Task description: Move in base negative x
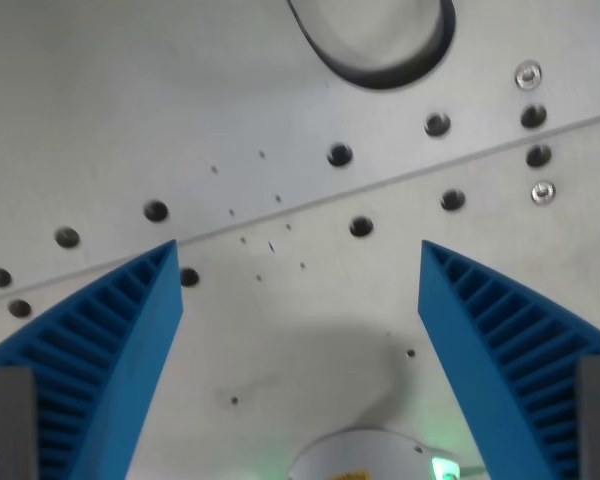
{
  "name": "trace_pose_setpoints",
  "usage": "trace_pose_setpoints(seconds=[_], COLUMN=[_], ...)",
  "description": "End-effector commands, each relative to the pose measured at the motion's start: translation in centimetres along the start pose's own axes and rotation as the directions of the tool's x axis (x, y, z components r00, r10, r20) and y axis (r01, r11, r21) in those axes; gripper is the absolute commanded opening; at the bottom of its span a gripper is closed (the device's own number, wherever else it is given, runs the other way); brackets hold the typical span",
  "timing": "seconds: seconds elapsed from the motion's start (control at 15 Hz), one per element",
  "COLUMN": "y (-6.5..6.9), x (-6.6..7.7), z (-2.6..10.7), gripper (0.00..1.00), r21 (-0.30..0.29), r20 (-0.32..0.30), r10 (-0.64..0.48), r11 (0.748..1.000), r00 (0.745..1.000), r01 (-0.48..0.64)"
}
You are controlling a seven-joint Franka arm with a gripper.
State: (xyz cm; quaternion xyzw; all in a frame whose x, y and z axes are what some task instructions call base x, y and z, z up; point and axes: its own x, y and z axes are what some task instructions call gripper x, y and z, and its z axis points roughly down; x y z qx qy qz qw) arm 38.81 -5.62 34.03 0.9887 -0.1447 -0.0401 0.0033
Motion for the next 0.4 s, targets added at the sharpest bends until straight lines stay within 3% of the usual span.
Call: trace_pose_setpoints(seconds=[0.07,0.4], y=[1.4,2.8], x=[-2.4,-4.8], z=[0.0,0.6], gripper=[1.0,1.0], r21=[0.011,0.011], r20=[-0.079,-0.079], r10=[-0.012,-0.012], r11=[1.0,1.0], r00=[0.997,0.997], r01=[0.012,0.012])
